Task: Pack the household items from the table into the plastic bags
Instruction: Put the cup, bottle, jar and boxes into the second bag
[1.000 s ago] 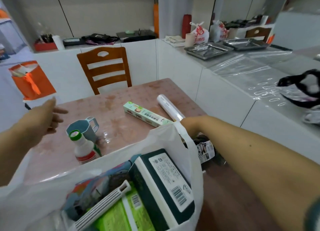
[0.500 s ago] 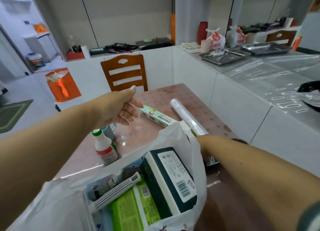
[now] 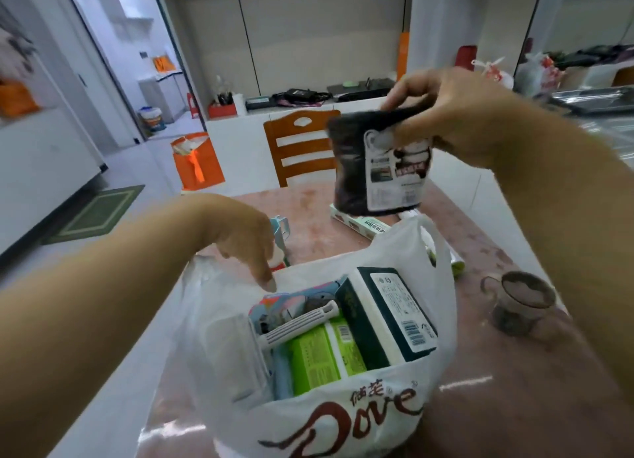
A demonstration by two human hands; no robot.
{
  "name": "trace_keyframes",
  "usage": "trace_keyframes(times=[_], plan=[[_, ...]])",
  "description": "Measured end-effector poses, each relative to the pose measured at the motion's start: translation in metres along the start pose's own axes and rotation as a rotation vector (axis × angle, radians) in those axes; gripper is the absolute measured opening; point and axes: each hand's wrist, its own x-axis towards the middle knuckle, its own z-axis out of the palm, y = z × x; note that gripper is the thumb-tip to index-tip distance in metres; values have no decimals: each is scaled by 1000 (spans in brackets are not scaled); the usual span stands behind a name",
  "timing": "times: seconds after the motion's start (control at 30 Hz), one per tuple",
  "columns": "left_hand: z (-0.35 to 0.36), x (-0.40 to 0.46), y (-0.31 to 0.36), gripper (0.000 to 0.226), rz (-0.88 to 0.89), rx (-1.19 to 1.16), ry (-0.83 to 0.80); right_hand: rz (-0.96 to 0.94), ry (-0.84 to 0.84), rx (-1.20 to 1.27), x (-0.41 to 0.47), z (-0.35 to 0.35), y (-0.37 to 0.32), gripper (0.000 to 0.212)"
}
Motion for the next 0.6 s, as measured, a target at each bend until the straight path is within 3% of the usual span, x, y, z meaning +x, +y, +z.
trace_keyframes(times=[0.07,0.17,0.27,0.33,0.5,0.6], plan=[[9,-2,-9,47,-53,176,85,73,-185,-204,-8,39,-12,21],[15,-8,-18,29,-81,185,208,162,-409,-554,-13,101,1,29],[17,-10,-24,23,-94,78,282,128,-536,-761,-16,147,24,62],[19,-8,-28,21,-82,-18,299,91,-511,-824,-19,162,34,81],[21,-2,-42,4,-9,-170,344,-4,-617,-1038,-25,186,43,47],[20,0,-46,6,9,-199,323,-28,-637,-1099,-23,192,44,48]])
